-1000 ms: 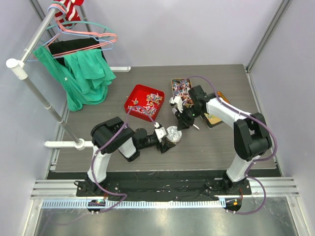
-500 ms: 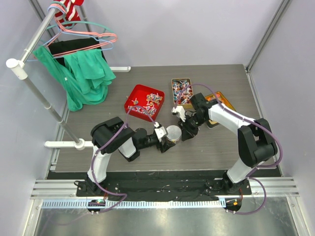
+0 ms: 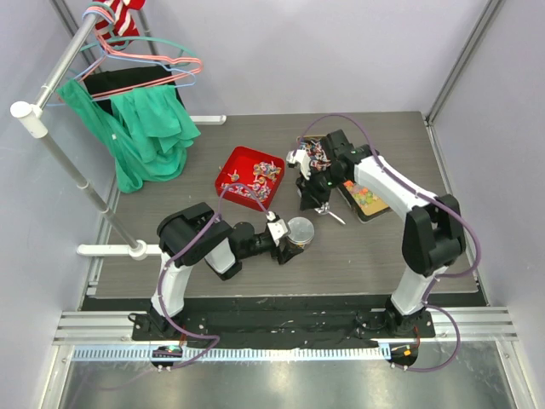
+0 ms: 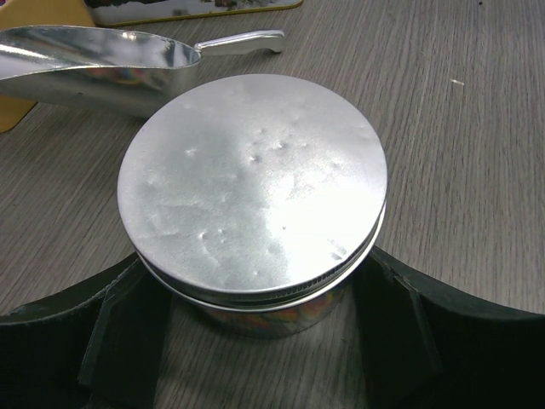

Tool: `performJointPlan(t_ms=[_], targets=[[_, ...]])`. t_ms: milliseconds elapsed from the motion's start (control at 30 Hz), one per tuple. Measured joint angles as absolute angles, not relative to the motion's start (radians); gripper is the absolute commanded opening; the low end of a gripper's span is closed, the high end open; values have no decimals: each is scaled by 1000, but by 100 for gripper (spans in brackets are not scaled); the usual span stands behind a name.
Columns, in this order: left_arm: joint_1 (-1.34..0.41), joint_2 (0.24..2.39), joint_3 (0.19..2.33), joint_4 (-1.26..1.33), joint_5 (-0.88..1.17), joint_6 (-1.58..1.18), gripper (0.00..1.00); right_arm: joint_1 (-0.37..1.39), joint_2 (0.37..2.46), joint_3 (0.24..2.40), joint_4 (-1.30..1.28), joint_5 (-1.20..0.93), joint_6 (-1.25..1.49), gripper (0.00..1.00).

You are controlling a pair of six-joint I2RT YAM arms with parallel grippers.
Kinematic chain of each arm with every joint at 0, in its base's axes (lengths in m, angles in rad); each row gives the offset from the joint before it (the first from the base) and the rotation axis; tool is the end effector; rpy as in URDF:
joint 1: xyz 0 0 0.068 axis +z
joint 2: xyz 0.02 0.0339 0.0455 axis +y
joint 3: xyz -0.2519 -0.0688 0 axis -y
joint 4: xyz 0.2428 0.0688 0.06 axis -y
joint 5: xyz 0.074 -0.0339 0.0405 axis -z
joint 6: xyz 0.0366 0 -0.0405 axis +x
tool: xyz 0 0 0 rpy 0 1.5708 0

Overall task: Pack the candies
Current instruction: Screw the bottle lid onto the packing bottle.

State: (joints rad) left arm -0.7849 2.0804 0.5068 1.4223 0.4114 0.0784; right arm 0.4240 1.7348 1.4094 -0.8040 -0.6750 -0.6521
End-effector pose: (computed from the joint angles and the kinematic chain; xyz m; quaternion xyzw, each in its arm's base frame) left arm 0.2079 -0.2284 0.0742 0.4315 0.6187 -0.3660 0.5449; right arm 0.3134 0.1666 0.2485 -0.5341 0.7535 0.2975 0.2420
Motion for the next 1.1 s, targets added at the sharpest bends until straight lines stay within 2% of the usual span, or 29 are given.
performJointPlan(t_ms=[267,867,1100], targets=[[-785,2080,507,1423,411,78,21,461,1883,1438,-798,-704,-648,33],[-785,2080,507,1422,411,78,20,492,1919,1438,-765,-758,-634,35],[-785,2080,507,1422,411,78,20,497,1919,1438,-763,-756,-630,31]])
